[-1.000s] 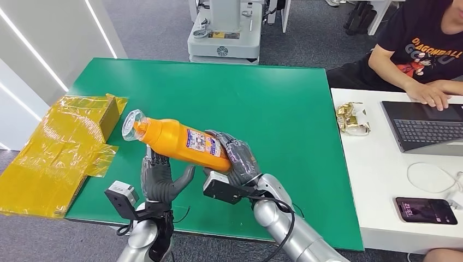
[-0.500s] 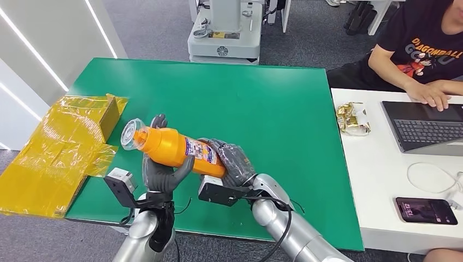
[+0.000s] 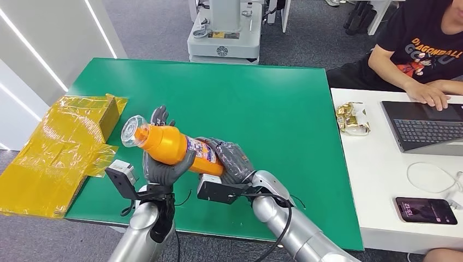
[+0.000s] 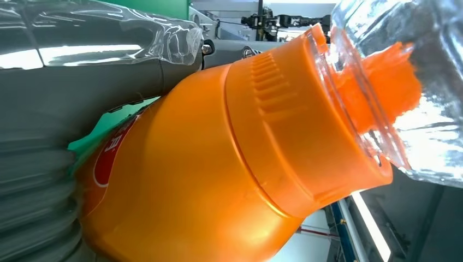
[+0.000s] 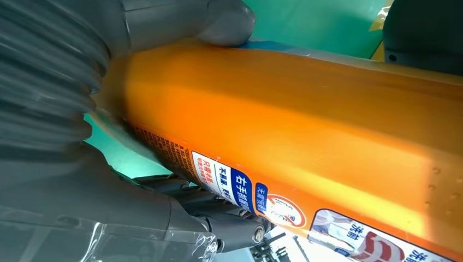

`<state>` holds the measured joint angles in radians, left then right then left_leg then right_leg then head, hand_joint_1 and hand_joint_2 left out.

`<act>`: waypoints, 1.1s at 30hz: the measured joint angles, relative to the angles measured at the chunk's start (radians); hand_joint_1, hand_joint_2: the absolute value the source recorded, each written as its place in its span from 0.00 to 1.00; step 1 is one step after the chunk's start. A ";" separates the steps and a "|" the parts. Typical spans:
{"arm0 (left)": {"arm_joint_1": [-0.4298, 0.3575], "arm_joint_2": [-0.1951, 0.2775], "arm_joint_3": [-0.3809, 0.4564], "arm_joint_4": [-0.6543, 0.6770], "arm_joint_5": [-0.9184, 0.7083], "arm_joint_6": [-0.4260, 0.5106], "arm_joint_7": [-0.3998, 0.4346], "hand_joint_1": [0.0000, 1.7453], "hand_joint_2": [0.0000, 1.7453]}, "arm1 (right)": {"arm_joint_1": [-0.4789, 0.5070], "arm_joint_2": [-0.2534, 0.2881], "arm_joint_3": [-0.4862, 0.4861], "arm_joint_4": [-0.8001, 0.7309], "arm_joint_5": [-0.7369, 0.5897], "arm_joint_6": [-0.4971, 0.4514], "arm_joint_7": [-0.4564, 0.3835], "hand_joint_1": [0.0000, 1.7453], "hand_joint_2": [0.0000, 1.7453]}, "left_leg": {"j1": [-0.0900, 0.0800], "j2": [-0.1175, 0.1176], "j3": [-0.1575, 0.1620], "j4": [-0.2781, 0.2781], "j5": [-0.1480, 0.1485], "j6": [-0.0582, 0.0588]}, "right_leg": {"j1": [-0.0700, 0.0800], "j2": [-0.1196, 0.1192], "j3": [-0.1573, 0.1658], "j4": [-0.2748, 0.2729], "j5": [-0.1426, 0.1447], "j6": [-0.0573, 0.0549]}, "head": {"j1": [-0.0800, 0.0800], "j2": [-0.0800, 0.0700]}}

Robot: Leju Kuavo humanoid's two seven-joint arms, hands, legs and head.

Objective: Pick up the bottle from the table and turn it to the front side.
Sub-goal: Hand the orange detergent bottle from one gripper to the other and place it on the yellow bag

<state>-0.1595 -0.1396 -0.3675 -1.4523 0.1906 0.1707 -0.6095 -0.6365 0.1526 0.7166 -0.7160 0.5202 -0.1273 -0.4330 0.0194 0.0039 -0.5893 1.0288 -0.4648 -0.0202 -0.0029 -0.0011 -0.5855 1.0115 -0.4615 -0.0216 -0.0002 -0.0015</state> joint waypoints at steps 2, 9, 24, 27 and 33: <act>-0.002 0.002 0.004 0.002 -0.002 0.003 -0.002 0.00 1.00 | -0.002 0.000 0.000 0.000 0.001 0.004 0.001 1.00 1.00 | 0.000 0.000 0.000 0.000 0.000 0.000 | 0.000 0.000 0.000 0.000 0.000 0.000 | 0.000 0.000; -0.003 0.008 0.018 0.002 -0.007 0.007 -0.008 0.00 1.00 | -0.001 0.000 0.002 -0.001 0.013 0.004 0.016 1.00 1.00 | 0.000 0.000 0.000 0.000 0.000 0.000 | 0.000 0.000 0.000 0.000 0.000 0.000 | 0.000 0.000; -0.011 0.015 0.023 -0.001 -0.043 -0.028 0.024 0.00 1.00 | 0.022 -0.024 0.000 -0.033 0.125 -0.071 0.105 1.00 1.00 | 0.000 0.000 0.000 0.000 0.000 0.000 | 0.000 0.000 0.000 0.000 0.000 0.000 | 0.000 0.000; -0.012 0.015 0.023 -0.001 -0.052 -0.045 0.030 0.73 1.00 | 0.034 -0.032 -0.007 -0.047 0.144 -0.073 0.114 1.00 1.00 | 0.000 0.000 0.000 0.000 0.000 0.000 | 0.000 0.000 -0.001 0.000 0.000 0.000 | 0.000 0.000; -0.016 0.015 0.022 -0.001 -0.071 -0.093 0.056 1.00 1.00 | 0.058 -0.042 -0.025 -0.074 0.165 -0.076 0.125 1.00 1.00 | 0.000 0.000 0.000 0.000 0.000 0.000 | 0.000 0.000 -0.001 0.000 0.000 0.000 | 0.000 0.000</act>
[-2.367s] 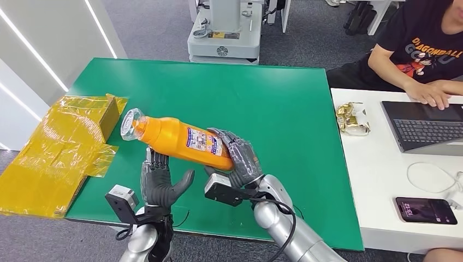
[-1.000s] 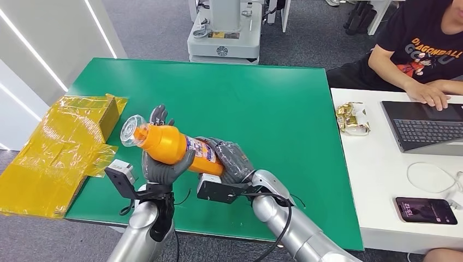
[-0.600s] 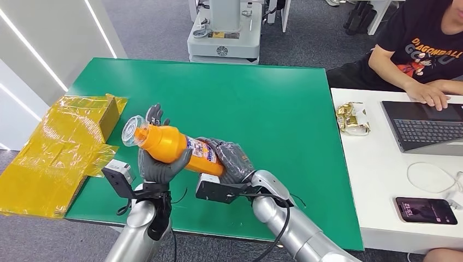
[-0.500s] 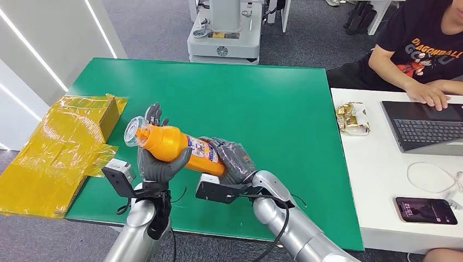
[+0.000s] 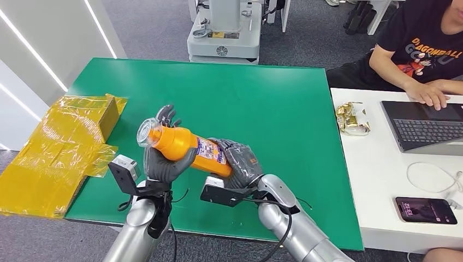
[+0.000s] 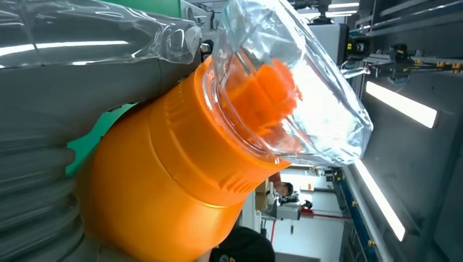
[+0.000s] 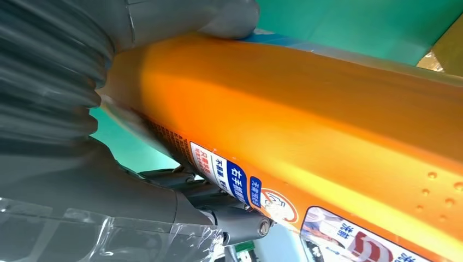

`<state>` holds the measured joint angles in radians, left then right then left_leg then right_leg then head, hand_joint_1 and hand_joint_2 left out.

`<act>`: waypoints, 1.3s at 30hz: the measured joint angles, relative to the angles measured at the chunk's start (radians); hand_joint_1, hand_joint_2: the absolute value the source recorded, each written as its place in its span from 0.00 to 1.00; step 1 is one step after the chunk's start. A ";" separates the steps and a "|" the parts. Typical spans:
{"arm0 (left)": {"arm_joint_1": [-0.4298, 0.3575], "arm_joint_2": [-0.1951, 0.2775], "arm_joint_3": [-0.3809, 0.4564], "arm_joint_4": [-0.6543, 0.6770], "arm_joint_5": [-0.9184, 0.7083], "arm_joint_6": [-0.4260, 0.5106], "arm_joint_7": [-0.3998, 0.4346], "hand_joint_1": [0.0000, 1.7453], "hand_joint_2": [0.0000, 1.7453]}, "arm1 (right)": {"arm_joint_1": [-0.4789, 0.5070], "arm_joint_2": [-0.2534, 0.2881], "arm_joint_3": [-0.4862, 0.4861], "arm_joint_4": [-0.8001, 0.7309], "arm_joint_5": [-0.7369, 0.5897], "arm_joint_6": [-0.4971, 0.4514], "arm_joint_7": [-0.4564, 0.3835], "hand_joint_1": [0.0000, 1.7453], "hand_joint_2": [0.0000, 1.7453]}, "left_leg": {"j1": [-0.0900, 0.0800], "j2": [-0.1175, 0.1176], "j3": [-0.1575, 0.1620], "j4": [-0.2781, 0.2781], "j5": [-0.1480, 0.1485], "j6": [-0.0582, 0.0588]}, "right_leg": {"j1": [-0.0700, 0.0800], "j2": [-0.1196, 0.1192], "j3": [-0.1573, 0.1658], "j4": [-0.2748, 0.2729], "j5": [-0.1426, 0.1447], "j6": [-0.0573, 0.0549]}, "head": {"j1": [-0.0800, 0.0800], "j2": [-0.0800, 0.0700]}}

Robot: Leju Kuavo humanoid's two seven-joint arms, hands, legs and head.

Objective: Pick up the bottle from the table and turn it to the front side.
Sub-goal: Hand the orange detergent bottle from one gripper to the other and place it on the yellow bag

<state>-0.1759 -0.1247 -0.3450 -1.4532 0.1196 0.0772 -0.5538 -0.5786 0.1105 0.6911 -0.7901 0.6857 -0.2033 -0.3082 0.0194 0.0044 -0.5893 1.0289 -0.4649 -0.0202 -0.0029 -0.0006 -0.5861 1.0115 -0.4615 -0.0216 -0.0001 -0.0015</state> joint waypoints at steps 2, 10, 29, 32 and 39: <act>-0.003 0.000 -0.001 0.000 -0.016 -0.006 0.011 1.00 1.00 | 0.007 -0.001 -0.004 -0.008 0.006 -0.002 0.004 1.00 1.00 | 0.000 0.000 0.000 0.000 0.000 0.000 | 0.000 0.000 0.000 0.000 0.000 0.000 | 0.000 0.000; -0.006 0.000 -0.004 0.007 -0.061 -0.030 0.026 1.00 1.00 | 0.043 -0.008 -0.020 -0.043 0.054 -0.020 0.025 1.00 1.00 | 0.000 0.000 0.000 0.000 0.000 0.000 | 0.000 0.000 0.000 0.000 0.000 0.000 | 0.000 0.000; -0.024 0.002 -0.004 0.015 -0.117 0.004 0.033 1.00 1.00 | 0.190 -0.017 -0.059 -0.312 -0.118 -0.103 -0.044 0.00 1.00 | 0.000 0.000 0.000 0.000 0.000 0.000 | 0.000 0.000 0.000 0.000 0.000 0.000 | 0.000 0.000; -0.029 0.004 -0.004 0.017 -0.116 0.025 0.033 1.00 1.00 | 0.212 -0.014 -0.066 -0.368 -0.190 -0.142 -0.073 0.00 1.00 | 0.000 0.000 0.000 0.000 0.000 0.000 | 0.000 0.000 0.000 0.000 0.000 0.000 | 0.000 0.000; -0.049 0.011 -0.005 0.019 -0.101 0.069 0.027 1.00 1.00 | 0.287 -0.014 -0.070 -0.535 -0.324 -0.242 -0.130 0.00 1.00 | 0.000 0.000 -0.001 0.000 0.000 0.000 | 0.000 0.000 0.000 0.000 0.000 0.000 | 0.000 0.000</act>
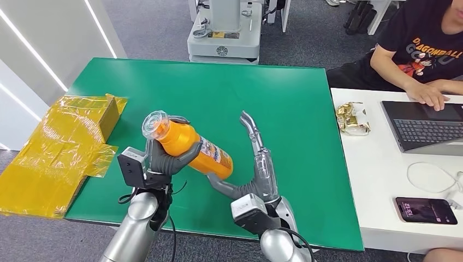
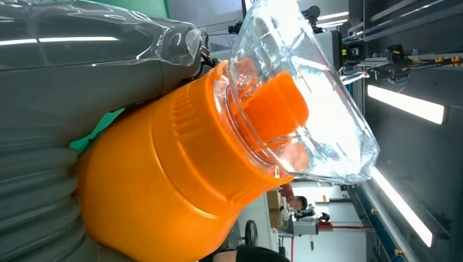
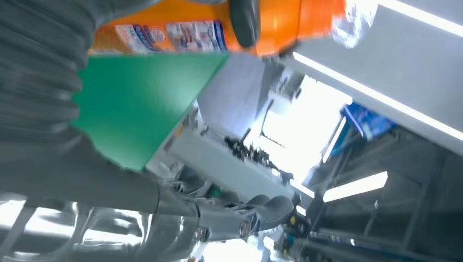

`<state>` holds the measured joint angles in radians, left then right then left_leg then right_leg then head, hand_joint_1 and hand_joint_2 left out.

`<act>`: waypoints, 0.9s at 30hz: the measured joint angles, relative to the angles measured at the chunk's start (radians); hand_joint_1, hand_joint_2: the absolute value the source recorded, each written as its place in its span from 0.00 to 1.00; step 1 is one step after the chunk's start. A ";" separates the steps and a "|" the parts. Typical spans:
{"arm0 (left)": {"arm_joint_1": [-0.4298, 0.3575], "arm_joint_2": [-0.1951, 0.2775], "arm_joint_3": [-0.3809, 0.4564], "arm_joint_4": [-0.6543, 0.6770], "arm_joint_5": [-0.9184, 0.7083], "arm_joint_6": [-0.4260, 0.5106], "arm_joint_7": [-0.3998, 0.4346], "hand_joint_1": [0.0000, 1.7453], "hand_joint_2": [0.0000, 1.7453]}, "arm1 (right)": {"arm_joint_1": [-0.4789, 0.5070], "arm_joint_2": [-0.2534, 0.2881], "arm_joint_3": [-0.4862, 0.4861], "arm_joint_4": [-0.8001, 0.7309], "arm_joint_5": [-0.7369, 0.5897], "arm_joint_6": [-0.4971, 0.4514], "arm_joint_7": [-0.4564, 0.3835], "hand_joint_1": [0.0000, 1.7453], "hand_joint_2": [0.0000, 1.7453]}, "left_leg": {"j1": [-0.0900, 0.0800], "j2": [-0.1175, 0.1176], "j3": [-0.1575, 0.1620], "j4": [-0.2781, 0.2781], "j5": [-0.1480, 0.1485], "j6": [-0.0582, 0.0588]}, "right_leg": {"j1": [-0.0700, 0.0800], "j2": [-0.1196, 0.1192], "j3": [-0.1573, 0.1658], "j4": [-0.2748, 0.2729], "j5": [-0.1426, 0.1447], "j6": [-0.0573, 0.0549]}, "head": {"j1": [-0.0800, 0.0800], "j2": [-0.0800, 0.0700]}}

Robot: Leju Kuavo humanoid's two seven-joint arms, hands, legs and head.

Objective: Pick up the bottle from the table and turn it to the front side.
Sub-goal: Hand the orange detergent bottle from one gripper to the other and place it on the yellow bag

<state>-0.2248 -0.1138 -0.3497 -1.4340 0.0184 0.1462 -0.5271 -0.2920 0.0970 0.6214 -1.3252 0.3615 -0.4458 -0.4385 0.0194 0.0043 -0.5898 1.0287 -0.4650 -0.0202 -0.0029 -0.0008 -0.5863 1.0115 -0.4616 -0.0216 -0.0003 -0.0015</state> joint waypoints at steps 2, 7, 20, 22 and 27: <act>-0.005 0.003 0.000 0.000 0.002 0.003 -0.002 1.00 1.00 | 0.013 0.000 0.000 -0.032 -0.011 -0.012 -0.008 0.00 1.00 | 0.000 0.000 0.000 0.000 0.000 0.000 | 0.000 0.000 0.000 0.000 0.000 0.000 | 0.000 0.000; -0.014 0.016 -0.001 0.001 -0.054 0.021 0.015 1.00 1.00 | 0.058 0.004 0.000 -0.127 -0.061 -0.144 -0.123 0.00 1.00 | 0.000 0.000 0.000 0.000 0.000 0.000 | 0.000 0.000 0.000 0.000 0.000 0.000 | 0.000 0.000; -0.019 0.231 0.038 0.031 -0.488 0.178 0.134 1.00 1.00 | 0.148 0.015 -0.006 -0.322 -0.194 -0.246 -0.233 0.00 1.00 | 0.000 0.002 0.000 -0.001 0.000 -0.001 | 0.000 0.002 -0.001 0.001 0.000 0.000 | 0.000 0.000; -0.012 0.273 0.063 0.018 -0.510 0.189 0.146 1.00 1.00 | 0.149 0.012 -0.003 -0.318 -0.214 -0.246 -0.241 0.00 1.00 | 0.001 0.002 0.000 -0.001 0.000 -0.001 | 0.001 0.002 -0.001 0.001 -0.001 0.000 | 0.000 0.000; -0.002 0.345 0.101 -0.008 -0.577 0.215 0.173 1.00 1.00 | 0.147 0.009 0.005 -0.309 -0.238 -0.245 -0.249 0.00 1.00 | 0.001 0.001 0.000 -0.001 0.000 -0.001 | 0.001 0.001 -0.001 0.001 -0.001 -0.001 | 0.000 0.000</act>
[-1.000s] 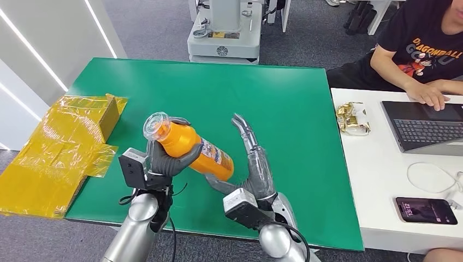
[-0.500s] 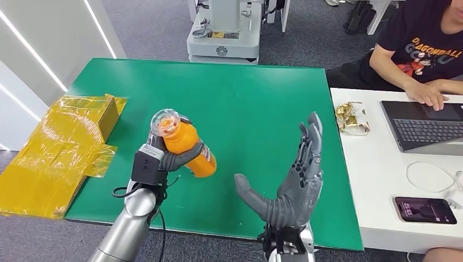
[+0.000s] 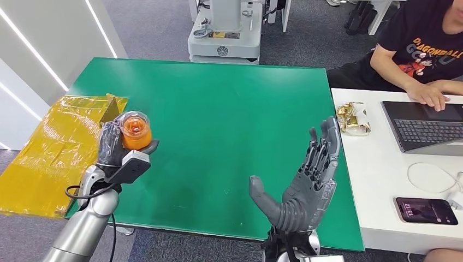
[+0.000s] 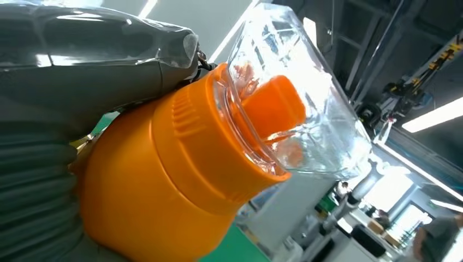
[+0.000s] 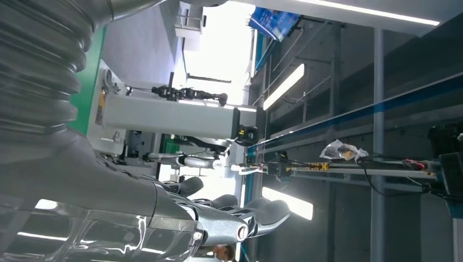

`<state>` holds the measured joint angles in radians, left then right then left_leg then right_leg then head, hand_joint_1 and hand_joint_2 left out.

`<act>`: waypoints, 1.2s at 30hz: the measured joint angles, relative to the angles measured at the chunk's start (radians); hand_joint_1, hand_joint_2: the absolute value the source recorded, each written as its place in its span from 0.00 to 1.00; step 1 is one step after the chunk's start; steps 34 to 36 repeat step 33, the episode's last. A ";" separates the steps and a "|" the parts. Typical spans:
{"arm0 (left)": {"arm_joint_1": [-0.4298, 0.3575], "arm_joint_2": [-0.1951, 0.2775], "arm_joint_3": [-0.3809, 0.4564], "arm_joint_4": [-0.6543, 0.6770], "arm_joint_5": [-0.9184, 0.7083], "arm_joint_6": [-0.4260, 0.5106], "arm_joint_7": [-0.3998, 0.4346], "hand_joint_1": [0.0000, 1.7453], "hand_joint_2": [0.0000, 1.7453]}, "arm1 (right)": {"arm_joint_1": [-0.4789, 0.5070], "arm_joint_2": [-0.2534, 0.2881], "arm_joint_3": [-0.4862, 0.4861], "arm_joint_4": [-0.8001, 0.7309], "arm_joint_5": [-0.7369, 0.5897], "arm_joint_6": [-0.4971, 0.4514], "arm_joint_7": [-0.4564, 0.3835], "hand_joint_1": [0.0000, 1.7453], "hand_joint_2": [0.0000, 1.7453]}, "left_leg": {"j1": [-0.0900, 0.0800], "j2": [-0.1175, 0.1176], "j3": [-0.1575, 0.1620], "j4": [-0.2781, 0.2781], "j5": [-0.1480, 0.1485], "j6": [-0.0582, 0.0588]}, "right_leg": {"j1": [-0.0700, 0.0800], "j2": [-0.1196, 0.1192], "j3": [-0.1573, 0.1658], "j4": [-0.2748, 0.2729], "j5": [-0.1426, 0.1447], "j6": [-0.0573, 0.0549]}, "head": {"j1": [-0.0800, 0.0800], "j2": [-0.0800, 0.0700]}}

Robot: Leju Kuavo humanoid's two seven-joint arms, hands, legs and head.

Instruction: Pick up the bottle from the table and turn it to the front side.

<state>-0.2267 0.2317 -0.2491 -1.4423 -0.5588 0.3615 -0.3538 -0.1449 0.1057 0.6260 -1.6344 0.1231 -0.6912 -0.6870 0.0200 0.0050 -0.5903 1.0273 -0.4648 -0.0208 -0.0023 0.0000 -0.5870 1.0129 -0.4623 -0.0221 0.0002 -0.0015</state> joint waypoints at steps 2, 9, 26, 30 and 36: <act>0.000 0.033 0.010 -0.009 -0.025 0.010 0.014 1.00 1.00 | -0.001 -0.002 0.005 0.005 -0.014 0.000 -0.005 0.00 1.00 | 0.000 0.001 0.000 0.000 0.000 0.000 | 0.000 0.001 0.000 0.000 0.000 0.000 | 0.000 0.000; -0.034 0.146 0.025 -0.008 -0.064 -0.126 0.054 1.00 1.00 | 0.001 -0.005 0.009 0.014 -0.024 0.000 -0.010 0.00 1.00 | 0.000 0.001 0.000 0.000 0.000 0.000 | 0.000 0.000 -0.001 0.000 0.000 0.000 | 0.000 0.000; -0.304 0.267 -0.240 0.376 -0.478 -0.185 0.110 1.00 1.00 | 0.017 -0.015 0.007 0.005 -0.017 0.000 -0.015 0.00 1.00 | 0.000 0.002 0.001 0.001 0.000 0.000 | 0.000 0.002 -0.001 0.000 0.000 -0.001 | 0.000 0.000; -0.357 0.253 -0.287 0.506 -0.489 -0.215 0.071 1.00 1.00 | 0.015 -0.018 0.010 -0.001 -0.041 0.000 -0.015 0.00 1.00 | 0.000 0.002 0.000 0.000 0.000 0.000 | 0.000 0.002 -0.001 0.000 0.001 -0.001 | 0.000 0.000; -0.378 0.251 -0.304 0.578 -0.482 -0.228 0.047 1.00 1.00 | 0.012 -0.018 0.014 -0.001 -0.053 0.000 -0.015 0.00 1.00 | 0.000 0.003 0.001 0.000 0.000 0.000 | 0.000 0.003 -0.001 0.000 0.001 -0.001 | 0.000 0.000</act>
